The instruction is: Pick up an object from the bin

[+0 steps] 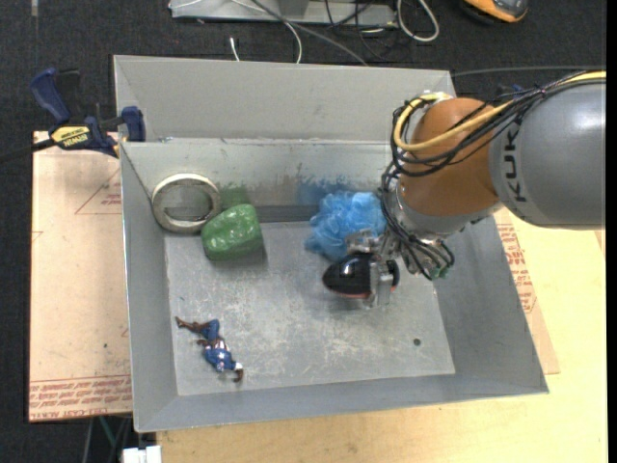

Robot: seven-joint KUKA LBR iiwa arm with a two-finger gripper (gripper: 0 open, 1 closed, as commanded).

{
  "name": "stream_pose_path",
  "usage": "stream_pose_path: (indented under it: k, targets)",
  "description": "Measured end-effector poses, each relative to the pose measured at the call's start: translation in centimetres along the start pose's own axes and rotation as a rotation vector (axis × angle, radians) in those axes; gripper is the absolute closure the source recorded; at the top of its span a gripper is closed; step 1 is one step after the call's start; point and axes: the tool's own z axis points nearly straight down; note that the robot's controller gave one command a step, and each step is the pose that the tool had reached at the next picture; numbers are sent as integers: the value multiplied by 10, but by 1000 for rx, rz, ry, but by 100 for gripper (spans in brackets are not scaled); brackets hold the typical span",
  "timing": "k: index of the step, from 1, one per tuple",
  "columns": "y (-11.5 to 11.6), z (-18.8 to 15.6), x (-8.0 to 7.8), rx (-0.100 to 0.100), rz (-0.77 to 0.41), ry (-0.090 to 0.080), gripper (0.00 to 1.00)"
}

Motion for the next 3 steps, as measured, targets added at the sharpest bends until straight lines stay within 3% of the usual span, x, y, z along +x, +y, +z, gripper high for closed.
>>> stream_pose_path:
  k: [3]
  targets:
    - [2,-70,-1,0,3,-5,100]
